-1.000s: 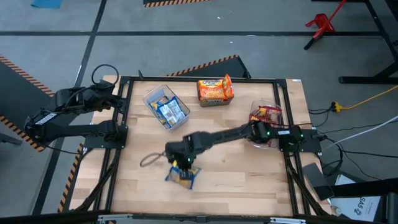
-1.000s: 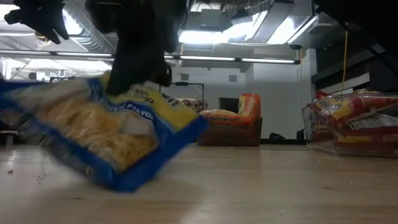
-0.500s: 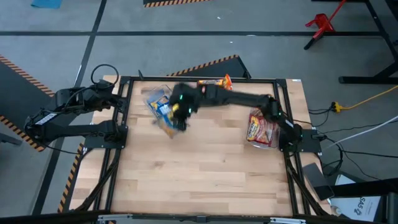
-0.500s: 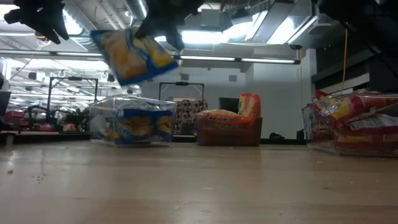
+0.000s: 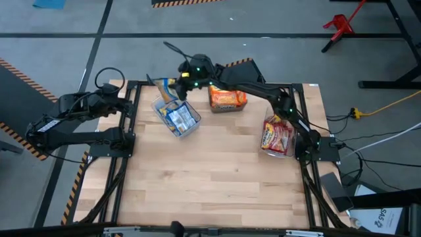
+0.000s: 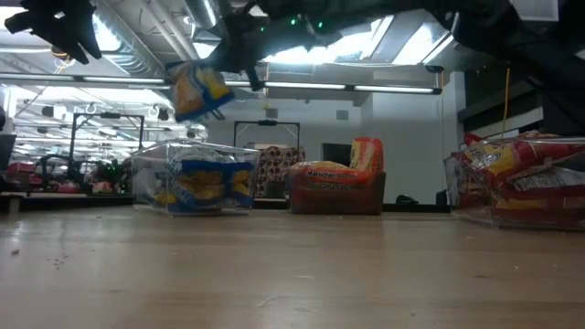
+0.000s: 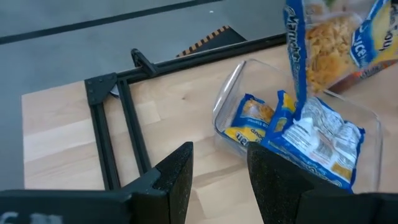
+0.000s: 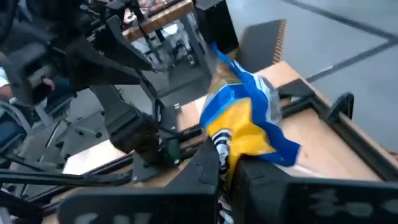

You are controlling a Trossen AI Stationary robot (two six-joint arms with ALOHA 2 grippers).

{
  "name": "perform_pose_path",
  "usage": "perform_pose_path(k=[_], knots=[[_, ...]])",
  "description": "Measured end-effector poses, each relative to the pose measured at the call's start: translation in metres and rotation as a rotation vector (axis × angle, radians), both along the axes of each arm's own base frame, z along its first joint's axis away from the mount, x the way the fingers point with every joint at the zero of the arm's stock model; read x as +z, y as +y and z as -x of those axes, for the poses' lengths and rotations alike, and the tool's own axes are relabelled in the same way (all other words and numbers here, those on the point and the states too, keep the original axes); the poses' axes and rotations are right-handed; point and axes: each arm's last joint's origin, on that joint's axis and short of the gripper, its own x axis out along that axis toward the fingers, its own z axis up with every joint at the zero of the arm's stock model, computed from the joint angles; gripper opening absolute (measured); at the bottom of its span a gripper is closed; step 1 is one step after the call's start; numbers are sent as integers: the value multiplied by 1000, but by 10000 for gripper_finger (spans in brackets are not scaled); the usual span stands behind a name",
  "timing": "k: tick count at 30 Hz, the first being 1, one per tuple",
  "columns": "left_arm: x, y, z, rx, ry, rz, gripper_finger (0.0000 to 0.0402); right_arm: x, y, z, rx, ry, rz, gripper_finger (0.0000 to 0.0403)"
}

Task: Sort Maruchan noodles
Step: Put the blue noodle pack into the left transparent bin

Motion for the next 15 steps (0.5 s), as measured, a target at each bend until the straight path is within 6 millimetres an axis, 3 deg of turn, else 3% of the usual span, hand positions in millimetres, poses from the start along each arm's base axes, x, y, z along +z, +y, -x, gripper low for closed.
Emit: perform_pose_path(k=[5, 15], knots=[[0, 1, 1, 24, 10, -28, 145, -22, -12, -15, 43, -84, 124, 0], [1, 1, 1, 36, 15, -42, 145, -73, -28, -29, 65, -19, 227, 0]])
